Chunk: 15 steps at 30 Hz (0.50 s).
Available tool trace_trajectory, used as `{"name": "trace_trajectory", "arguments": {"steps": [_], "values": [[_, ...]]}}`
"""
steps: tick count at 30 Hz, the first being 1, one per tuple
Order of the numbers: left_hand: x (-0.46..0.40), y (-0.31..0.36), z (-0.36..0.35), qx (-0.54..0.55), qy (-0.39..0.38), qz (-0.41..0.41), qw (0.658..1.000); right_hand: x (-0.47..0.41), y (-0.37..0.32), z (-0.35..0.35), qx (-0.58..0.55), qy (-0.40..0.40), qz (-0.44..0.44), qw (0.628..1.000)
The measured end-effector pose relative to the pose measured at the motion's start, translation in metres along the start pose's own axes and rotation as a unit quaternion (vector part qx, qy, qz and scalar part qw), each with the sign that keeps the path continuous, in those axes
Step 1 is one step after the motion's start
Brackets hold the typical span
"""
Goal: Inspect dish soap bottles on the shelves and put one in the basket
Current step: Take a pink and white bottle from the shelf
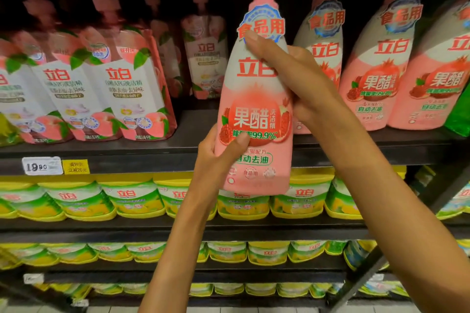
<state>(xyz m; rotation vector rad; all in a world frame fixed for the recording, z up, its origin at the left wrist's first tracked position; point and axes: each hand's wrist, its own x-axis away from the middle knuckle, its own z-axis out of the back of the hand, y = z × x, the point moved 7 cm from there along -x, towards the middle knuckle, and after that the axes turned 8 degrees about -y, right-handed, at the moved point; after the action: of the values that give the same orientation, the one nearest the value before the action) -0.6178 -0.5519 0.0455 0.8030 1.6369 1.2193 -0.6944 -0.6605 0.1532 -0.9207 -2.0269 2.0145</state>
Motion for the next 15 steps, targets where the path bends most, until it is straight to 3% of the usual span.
{"name": "trace_trajectory", "arguments": {"steps": [2,8,15], "values": [[0.01,-0.005,0.0,0.009,0.006,0.013,1.0,0.003,0.001,-0.001,-0.017,-0.021,-0.005,1.0],[0.033,-0.02,-0.008,0.04,-0.039,0.063,0.996,0.003,0.024,-0.02,-0.26,-0.109,-0.031,0.959],[0.055,-0.048,-0.008,0.139,-0.044,0.108,0.983,0.01,0.044,-0.027,-0.199,-0.041,-0.083,0.976]]}}
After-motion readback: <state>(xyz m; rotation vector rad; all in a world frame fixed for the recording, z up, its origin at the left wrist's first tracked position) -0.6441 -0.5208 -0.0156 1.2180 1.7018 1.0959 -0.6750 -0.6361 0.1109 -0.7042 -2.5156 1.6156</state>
